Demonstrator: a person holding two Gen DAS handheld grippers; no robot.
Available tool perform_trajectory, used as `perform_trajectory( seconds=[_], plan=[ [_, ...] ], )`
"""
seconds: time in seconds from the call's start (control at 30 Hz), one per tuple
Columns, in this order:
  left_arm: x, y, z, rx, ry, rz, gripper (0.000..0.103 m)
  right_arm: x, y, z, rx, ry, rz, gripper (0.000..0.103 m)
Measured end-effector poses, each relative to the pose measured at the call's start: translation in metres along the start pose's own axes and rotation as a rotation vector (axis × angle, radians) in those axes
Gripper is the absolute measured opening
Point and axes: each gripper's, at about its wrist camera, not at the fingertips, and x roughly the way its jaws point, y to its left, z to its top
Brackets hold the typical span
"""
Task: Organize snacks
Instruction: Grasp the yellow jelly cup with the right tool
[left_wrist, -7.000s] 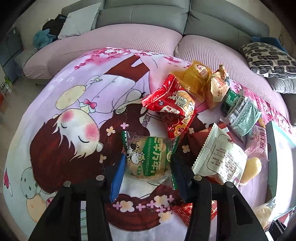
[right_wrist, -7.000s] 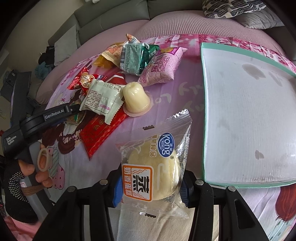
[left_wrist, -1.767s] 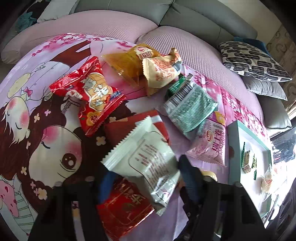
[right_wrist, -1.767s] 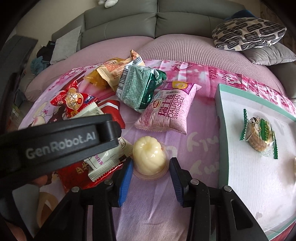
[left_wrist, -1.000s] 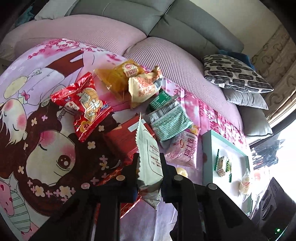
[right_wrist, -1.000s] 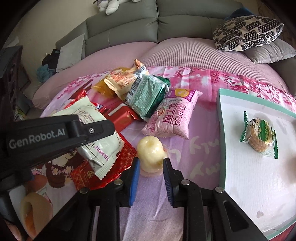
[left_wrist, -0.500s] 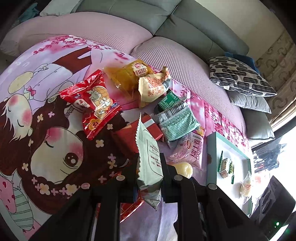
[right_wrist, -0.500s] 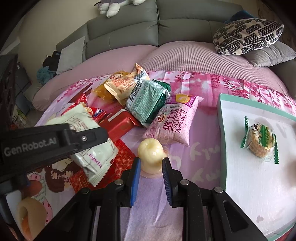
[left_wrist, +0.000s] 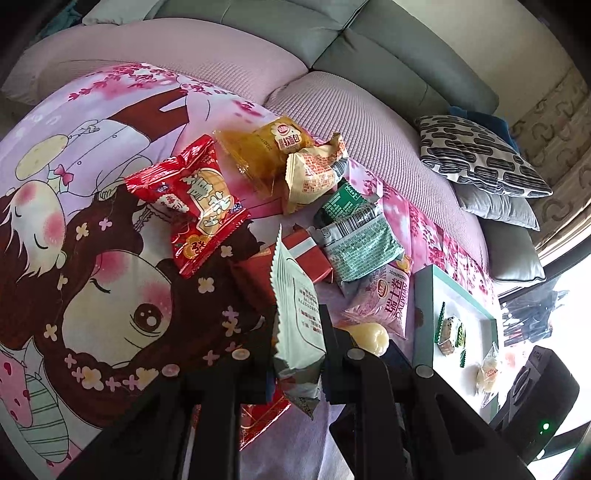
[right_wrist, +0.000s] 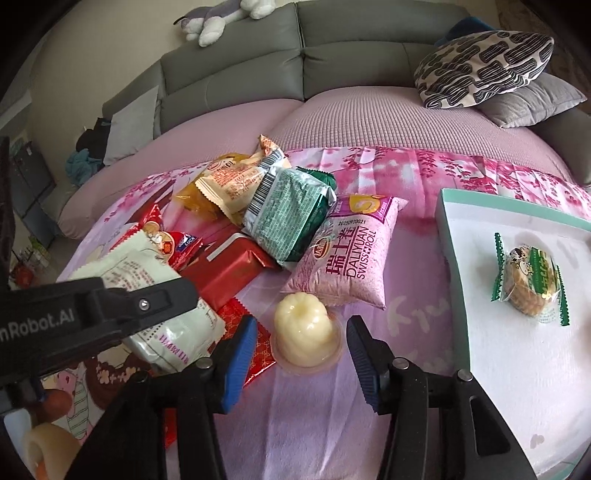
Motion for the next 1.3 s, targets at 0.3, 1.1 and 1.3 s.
perform_trajectory(
  seconds=[0.3,1.1,1.3],
  plan=[
    [0.0,-0.002,-0.001,0.004,-0.001,0.007,0.019,-0.004,0.001,0.0,-0.025,-0.016,-0.017,0.035],
    [-0.017,-0.021,-0.002,0.039,-0.036,0.0,0.019,-0.053,-0.014,0.008,0.001,-0.081,0.023,0.022],
    [-0.015,-0.012,-0.002,0.011,-0.022,0.012,0.019,-0.05,-0.018,0.006,0.016,-0.066,0.034,0.023]
  ],
)
